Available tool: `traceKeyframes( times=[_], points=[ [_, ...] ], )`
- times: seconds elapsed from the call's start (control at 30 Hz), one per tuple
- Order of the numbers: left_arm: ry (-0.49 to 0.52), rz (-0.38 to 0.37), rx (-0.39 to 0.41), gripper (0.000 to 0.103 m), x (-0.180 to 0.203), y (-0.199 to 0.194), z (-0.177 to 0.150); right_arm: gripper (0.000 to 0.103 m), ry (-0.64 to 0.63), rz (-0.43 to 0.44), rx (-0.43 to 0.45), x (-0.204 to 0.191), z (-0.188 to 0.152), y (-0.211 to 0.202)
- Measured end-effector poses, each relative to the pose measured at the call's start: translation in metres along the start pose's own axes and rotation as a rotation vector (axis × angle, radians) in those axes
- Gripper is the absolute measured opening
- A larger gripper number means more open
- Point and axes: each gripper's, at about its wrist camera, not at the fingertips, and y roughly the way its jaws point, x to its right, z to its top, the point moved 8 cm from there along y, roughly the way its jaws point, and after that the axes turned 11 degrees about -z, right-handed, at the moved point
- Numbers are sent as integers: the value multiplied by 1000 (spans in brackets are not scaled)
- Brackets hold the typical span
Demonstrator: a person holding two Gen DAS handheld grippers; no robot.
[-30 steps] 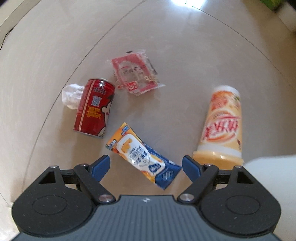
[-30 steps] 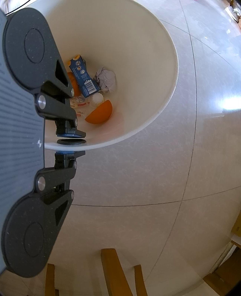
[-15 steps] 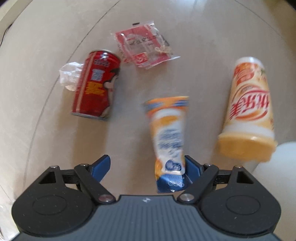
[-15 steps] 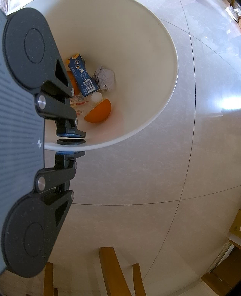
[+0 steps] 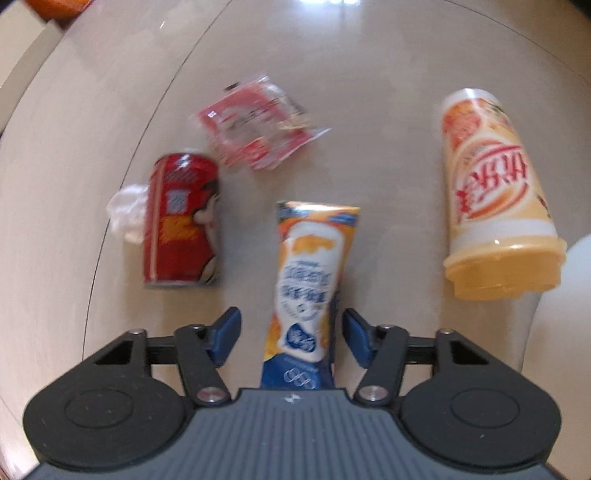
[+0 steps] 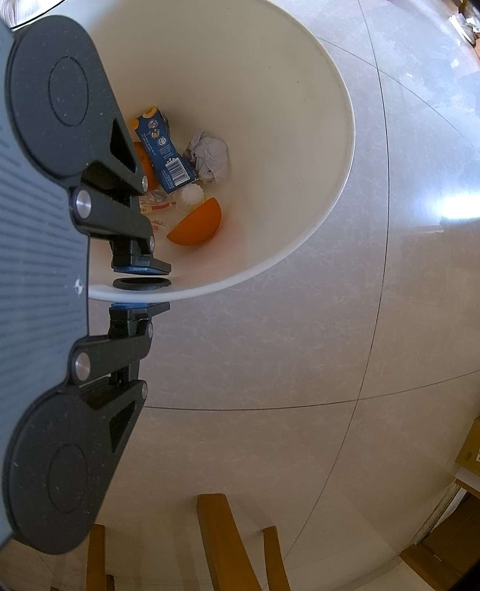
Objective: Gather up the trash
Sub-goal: 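Move the left tool to the white-and-orange drink pouch and grasp it, then carry the drink pouch over the bin and open the left tool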
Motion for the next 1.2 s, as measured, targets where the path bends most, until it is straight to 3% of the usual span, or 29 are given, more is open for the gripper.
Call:
traceKeyframes(
  times=[0.23,0.53,0.73,0.97,1.2],
  points=[
    [3,-42,30,31,10,2,-3,18,-2,-2,1,0,0,0],
    [18,-76,32,31,7,-12,-2,18,-3,-3,3,-1,0,-1],
    [94,-86,16,31,8,-32,3,18,-3,-3,3,-1,0,0],
    [197,-106,-4,30,9,-70,9,18,-4,-4,2,-2,0,0],
    [305,-161,19,30,25,-135,18,18,-8,-7,5,-2,0,-1]
  ],
)
